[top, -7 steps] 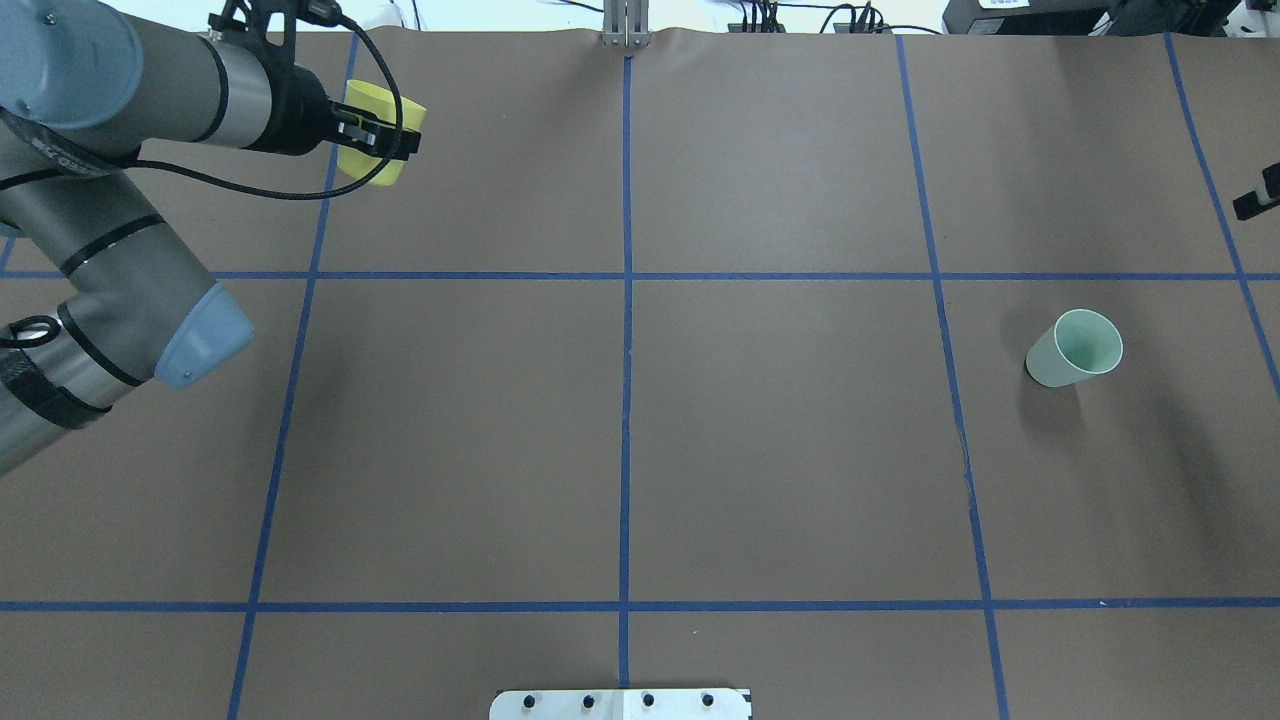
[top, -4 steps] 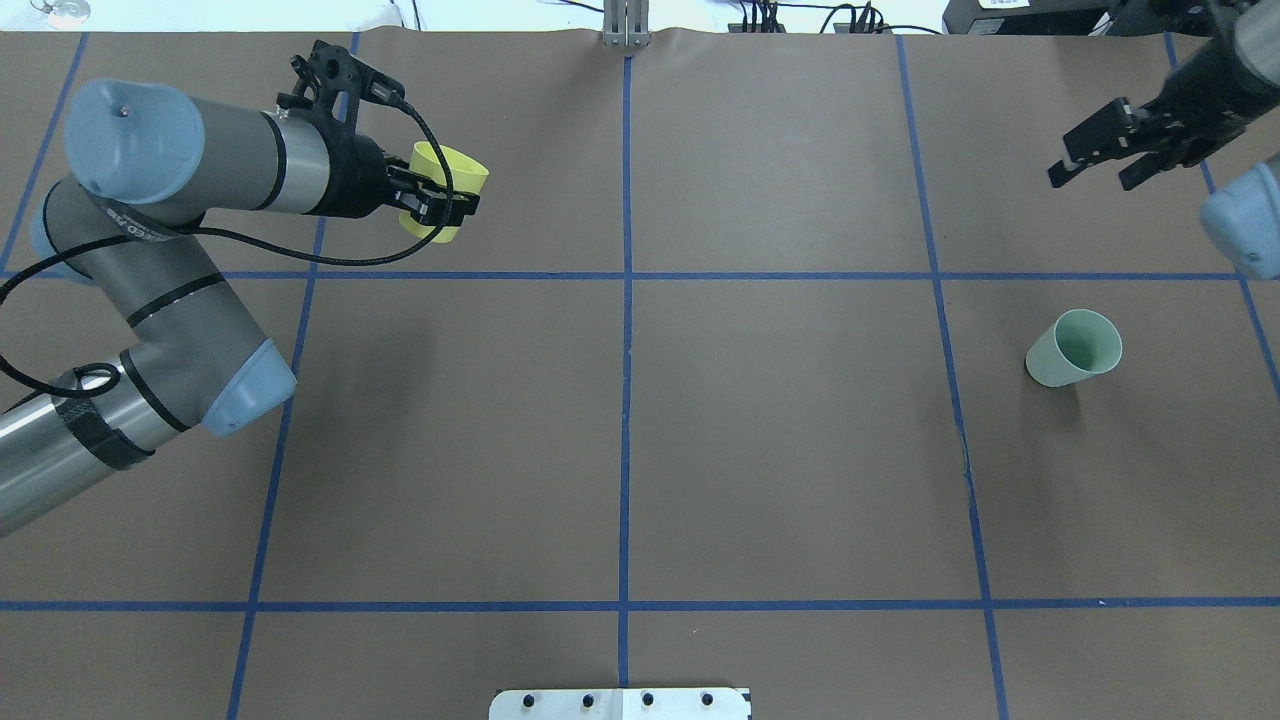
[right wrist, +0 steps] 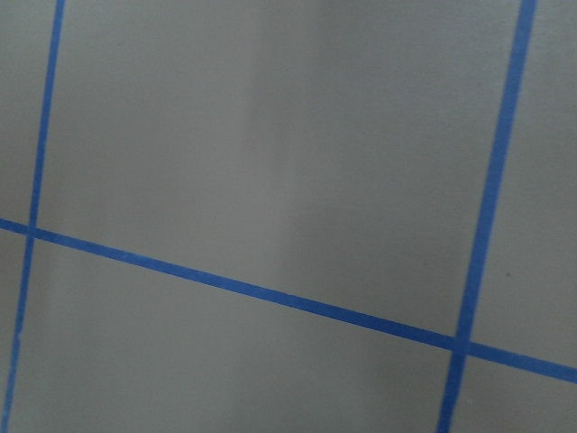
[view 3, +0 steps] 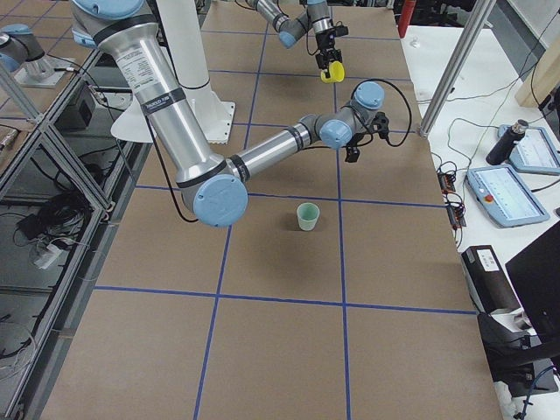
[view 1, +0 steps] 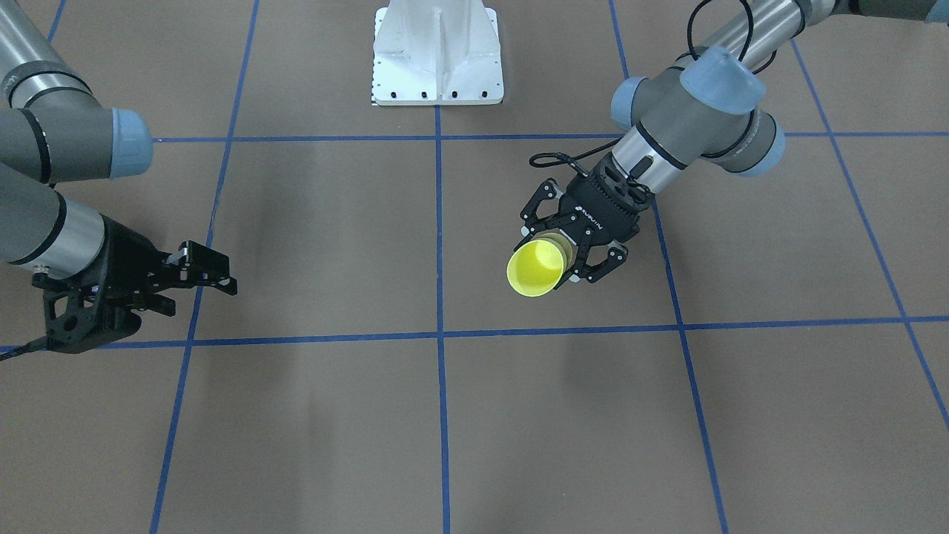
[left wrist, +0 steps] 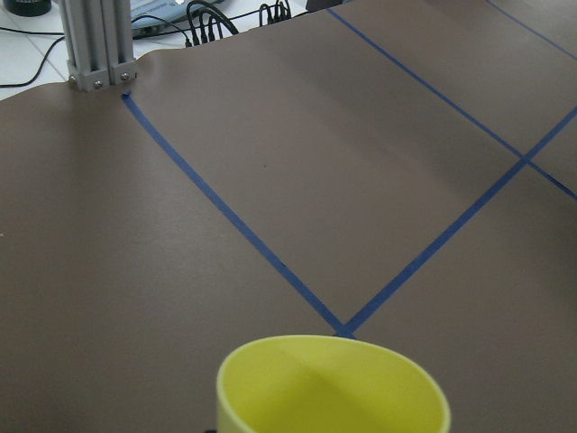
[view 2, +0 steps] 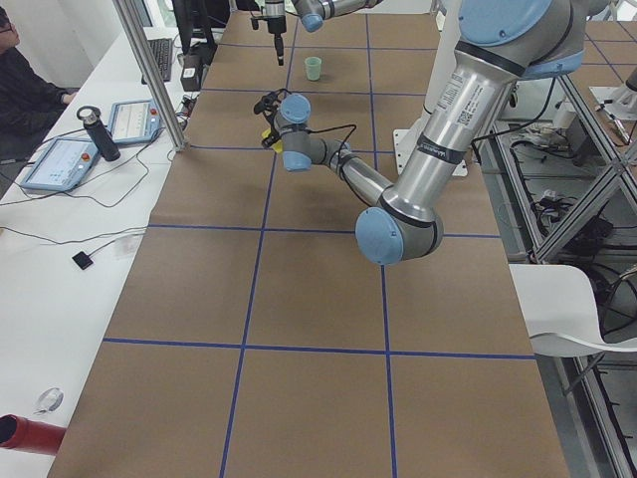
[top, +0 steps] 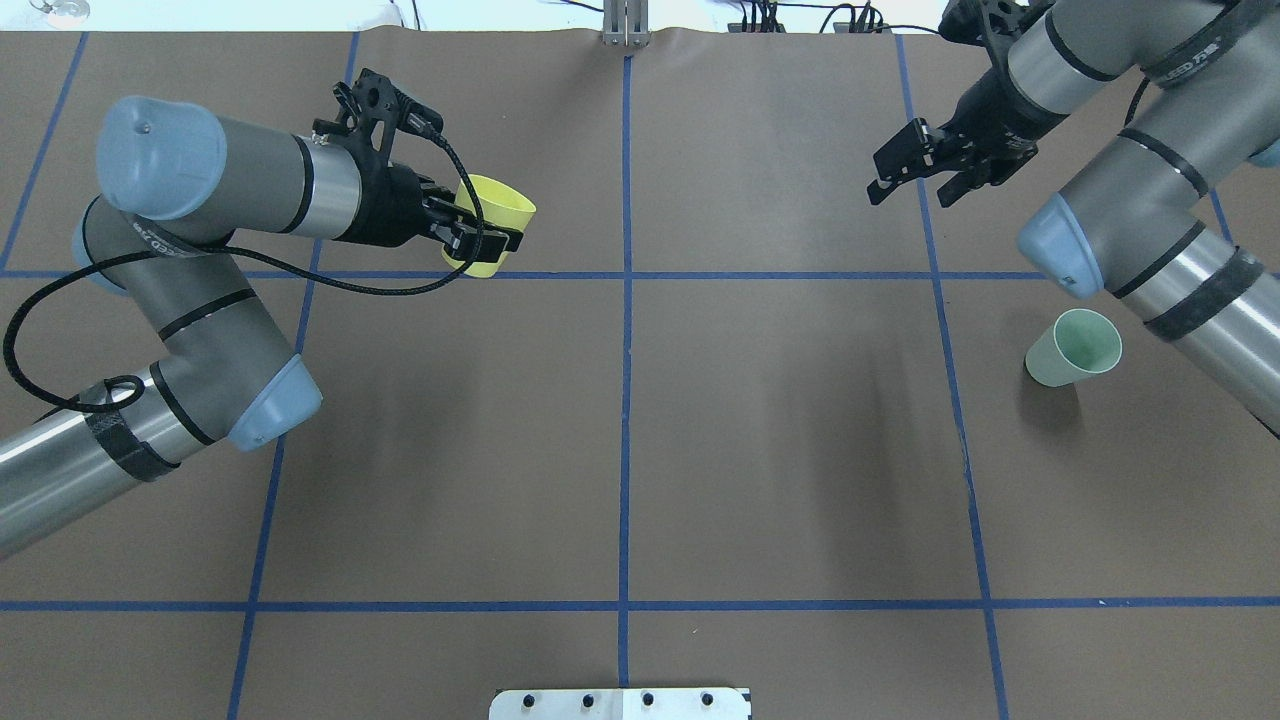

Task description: Transfer and stack yellow cup on green cup

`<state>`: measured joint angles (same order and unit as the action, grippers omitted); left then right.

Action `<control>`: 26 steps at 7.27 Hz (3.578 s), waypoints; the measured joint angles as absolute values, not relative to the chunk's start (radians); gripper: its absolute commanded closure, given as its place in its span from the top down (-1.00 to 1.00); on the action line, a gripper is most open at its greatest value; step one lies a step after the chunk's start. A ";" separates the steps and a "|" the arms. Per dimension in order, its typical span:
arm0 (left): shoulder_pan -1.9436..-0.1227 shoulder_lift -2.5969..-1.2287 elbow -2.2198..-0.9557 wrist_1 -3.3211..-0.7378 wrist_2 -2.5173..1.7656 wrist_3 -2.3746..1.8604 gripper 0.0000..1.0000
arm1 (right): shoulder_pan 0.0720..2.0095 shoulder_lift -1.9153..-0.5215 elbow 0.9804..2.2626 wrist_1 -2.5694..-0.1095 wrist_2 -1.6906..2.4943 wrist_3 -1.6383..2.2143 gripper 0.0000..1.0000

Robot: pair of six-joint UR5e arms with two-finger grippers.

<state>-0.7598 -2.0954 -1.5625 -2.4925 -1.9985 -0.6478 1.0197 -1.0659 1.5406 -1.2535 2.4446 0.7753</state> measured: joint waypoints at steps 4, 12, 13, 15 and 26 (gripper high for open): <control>-0.689 -2.099 -1.558 -2.632 -2.055 -0.647 -0.65 | 0.878 -1.011 1.544 -0.919 2.338 1.183 0.97; -0.645 -2.101 -1.557 -2.782 -2.146 -0.647 -0.63 | 0.728 -0.940 1.574 -0.790 2.276 1.447 0.82; -0.645 -2.102 -1.556 -2.786 -2.146 -0.647 -0.63 | 0.718 -0.941 1.574 -0.790 2.277 1.449 0.79; -0.644 -2.105 -1.550 -2.788 -2.145 -0.647 -0.63 | 0.705 -0.941 1.577 -0.791 2.286 1.452 0.78; -0.619 -2.154 -1.522 -2.792 -2.139 -0.652 -0.63 | 0.692 -0.946 1.578 -0.790 2.343 1.451 -0.17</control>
<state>-0.6193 -2.1538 -1.5221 -2.7918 -2.1391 -0.6516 0.6918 -0.9462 1.5778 -0.7903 2.3427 1.4515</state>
